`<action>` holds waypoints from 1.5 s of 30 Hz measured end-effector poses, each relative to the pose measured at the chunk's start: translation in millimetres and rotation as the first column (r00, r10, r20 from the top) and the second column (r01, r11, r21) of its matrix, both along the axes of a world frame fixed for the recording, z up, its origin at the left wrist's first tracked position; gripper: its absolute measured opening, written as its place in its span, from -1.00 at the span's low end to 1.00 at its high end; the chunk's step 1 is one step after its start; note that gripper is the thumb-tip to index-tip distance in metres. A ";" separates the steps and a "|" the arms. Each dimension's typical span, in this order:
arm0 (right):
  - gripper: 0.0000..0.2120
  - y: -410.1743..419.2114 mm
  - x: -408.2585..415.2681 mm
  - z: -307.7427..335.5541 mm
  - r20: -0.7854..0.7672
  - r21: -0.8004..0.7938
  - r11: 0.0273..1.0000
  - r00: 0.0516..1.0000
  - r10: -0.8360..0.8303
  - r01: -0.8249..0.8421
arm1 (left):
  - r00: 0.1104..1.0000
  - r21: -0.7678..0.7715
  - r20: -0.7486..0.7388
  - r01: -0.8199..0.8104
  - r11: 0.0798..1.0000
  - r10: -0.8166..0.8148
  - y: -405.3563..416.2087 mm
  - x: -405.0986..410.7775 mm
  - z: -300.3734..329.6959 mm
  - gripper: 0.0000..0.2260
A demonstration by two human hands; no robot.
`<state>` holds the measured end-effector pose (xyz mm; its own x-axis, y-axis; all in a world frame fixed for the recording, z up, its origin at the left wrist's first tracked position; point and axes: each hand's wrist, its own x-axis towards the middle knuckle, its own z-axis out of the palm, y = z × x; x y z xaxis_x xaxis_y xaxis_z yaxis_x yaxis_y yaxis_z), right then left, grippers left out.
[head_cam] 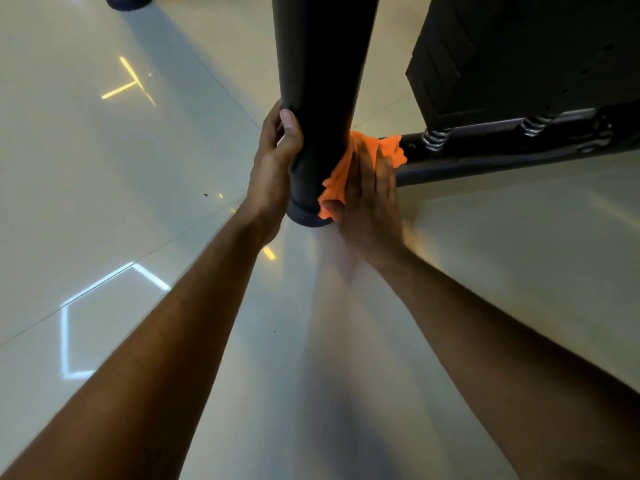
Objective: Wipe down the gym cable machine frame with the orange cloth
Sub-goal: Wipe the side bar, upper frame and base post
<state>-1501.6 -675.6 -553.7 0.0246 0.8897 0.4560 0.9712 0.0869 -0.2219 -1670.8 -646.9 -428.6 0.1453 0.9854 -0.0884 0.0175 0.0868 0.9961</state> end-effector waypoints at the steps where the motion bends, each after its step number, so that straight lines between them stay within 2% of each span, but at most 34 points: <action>1: -0.05 0.1 10.3 -0.9 0.068 0.011 1.000 0.998 0.020 -0.021 | 1.000 0.001 0.007 -0.003 1.000 0.003 -1.7 3.2 -3.6 -0.70; 3: -0.18 -0.6 8.2 1.0 0.012 0.056 0.998 1.000 0.007 -0.007 | 0.999 0.010 0.008 -0.032 0.999 0.032 -6.9 9.0 -14.7 -0.62; 5: -0.29 -1.5 -14.5 7.3 -0.181 0.071 0.995 0.982 -0.051 0.065 | 0.997 0.035 0.024 -0.069 0.997 0.068 -11.3 11.2 -28.4 -0.53; 7: -0.30 -1.0 -25.7 11.8 -0.262 0.067 0.991 0.961 -0.092 0.113 | 0.997 0.033 0.026 -0.078 0.996 0.077 -14.5 10.4 -37.5 -0.48; 8: -0.27 -2.1 -22.2 12.8 -0.231 0.067 0.993 0.970 -0.077 0.094 | 0.997 0.023 0.026 -0.079 0.997 0.079 -15.2 9.5 -41.7 -0.49; 11: -0.23 -2.2 19.0 13.6 0.034 0.052 0.995 0.996 0.084 -0.086 | 0.996 0.015 0.034 -0.077 0.997 0.077 -16.8 8.6 -48.8 -0.57; 13: -0.30 0.2 53.4 19.8 0.153 0.038 0.979 0.970 0.190 -0.198 | 0.996 0.022 0.052 -0.069 0.997 0.067 -17.2 8.7 -50.4 -0.61; 14: -0.34 0.4 67.1 25.2 0.171 0.026 0.979 0.966 0.194 -0.202 | 0.996 0.026 0.061 -0.066 0.997 0.064 -17.2 8.9 -51.1 -0.62; 16: -0.33 -1.6 77.6 34.3 0.133 0.009 0.991 0.983 0.129 -0.131 | 0.995 0.039 0.066 -0.077 0.996 0.074 -18.3 9.1 -53.0 -0.61; 19: -0.34 -5.1 37.2 36.1 -0.007 -0.037 0.999 1.000 0.026 -0.026 | 0.994 0.075 0.053 -0.101 0.992 0.097 -21.3 11.1 -55.7 -0.54; 21: -0.40 -5.0 12.0 36.5 -0.069 -0.061 0.997 0.997 0.033 -0.038 | 0.995 0.100 0.024 -0.095 0.990 0.093 -23.0 11.8 -56.4 -0.51; 25: -0.49 -4.1 55.3 40.2 0.129 0.003 0.991 0.983 0.130 -0.132 | 0.992 0.171 -0.020 -0.118 0.978 0.123 -25.9 17.0 -62.9 -0.38; 27: -0.52 -3.2 76.4 41.5 0.168 0.043 0.993 0.981 0.098 -0.107 | 0.987 0.184 -0.026 -0.151 0.971 0.158 -25.3 20.2 -68.9 -0.34; 30: -0.53 -6.7 31.4 37.1 -0.027 0.022 0.998 0.998 -0.056 0.057 | 0.984 0.190 -0.020 -0.171 0.967 0.178 -22.6 22.5 -73.8 -0.34; 32: -0.53 -8.2 2.7 33.0 -0.131 -0.017 0.998 0.989 -0.061 0.060 | 0.983 0.196 -0.027 -0.174 0.965 0.183 -22.3 23.0 -73.4 -0.34; 33: -0.52 -9.0 4.9 30.9 -0.105 -0.022 1.000 0.994 -0.011 0.009 | 0.983 0.200 -0.033 -0.172 0.965 0.182 -22.7 22.6 -72.7 -0.35; 36: -0.49 -6.4 52.2 33.5 0.134 0.002 0.990 0.981 0.137 -0.139 | 0.983 0.212 -0.041 -0.165 0.963 0.178 -23.6 22.4 -71.0 -0.41; 38: -0.46 -5.9 71.1 33.1 0.197 -0.006 0.995 0.975 0.103 -0.103 | 0.980 0.209 -0.049 -0.177 0.962 0.191 -24.1 23.0 -71.5 -0.41; 39: -0.45 -7.5 65.3 32.1 0.154 -0.007 0.999 0.987 0.043 -0.042 | 0.979 0.207 -0.048 -0.185 0.961 0.199 -23.6 23.6 -71.9 -0.39; 42: -0.44 -14.5 7.6 33.2 -0.111 -0.058 0.988 0.983 -0.147 0.142 | 0.979 0.208 -0.042 -0.188 0.960 0.200 -22.4 25.2 -74.5 -0.37; 45: -0.29 -19.5 -23.9 23.4 -0.117 -0.129 0.984 0.983 -0.139 0.124 | 0.978 0.193 -0.064 -0.185 0.964 0.200 -22.9 24.5 -72.6 -0.36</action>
